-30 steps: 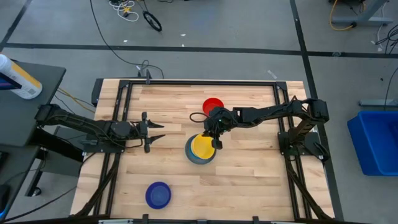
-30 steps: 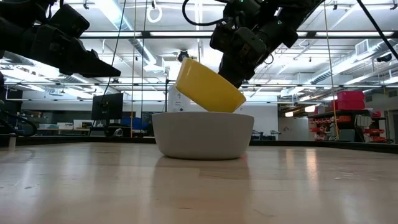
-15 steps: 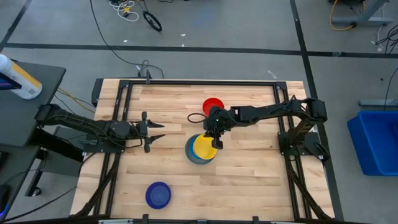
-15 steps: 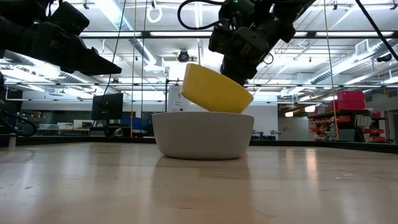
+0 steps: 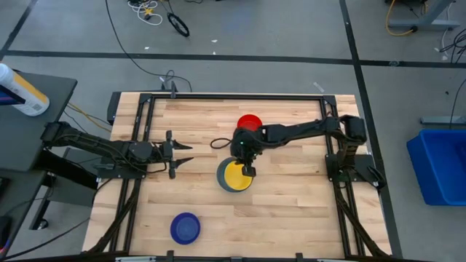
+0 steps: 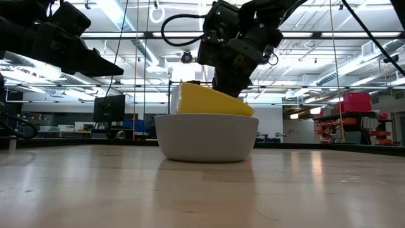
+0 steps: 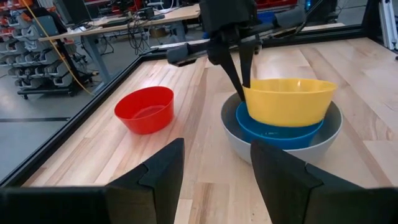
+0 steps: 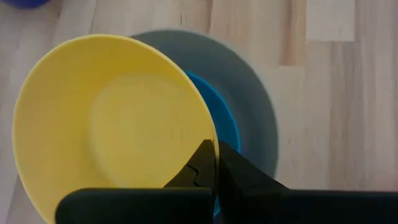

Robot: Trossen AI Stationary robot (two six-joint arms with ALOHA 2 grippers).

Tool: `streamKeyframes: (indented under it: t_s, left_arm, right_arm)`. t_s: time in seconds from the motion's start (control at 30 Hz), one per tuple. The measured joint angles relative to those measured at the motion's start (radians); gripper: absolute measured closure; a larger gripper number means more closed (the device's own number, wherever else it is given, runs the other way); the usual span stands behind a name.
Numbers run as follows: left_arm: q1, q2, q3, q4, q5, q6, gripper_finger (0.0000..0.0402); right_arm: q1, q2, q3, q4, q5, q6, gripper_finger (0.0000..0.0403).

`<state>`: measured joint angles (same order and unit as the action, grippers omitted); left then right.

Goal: Nest bowls inside each other
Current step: Stack the yellow bowl on the light blue bowl

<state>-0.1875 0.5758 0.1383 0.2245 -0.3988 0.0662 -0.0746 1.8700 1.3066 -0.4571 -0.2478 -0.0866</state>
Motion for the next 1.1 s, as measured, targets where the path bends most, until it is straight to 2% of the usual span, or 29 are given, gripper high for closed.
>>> streamKeyframes:
  t_s: [0.33,0.8,1.1]
  left_arm:
    - [0.000,0.000,0.000,-0.001,0.000,0.000,0.0207]
    - [0.000,0.000,0.000,0.000,0.000,0.001,0.0207]
    - [0.000,0.000,0.000,-0.003,0.000,0.000,0.0207]
  right_arm:
    - [-0.002,0.010,0.032,-0.076,0.000,-0.009,0.0403]
    - [-0.003,0.012,0.032,-0.076,0.002,-0.016,0.0403]
    - [-0.003,0.060,0.032,-0.086,0.011,-0.008,0.0402]
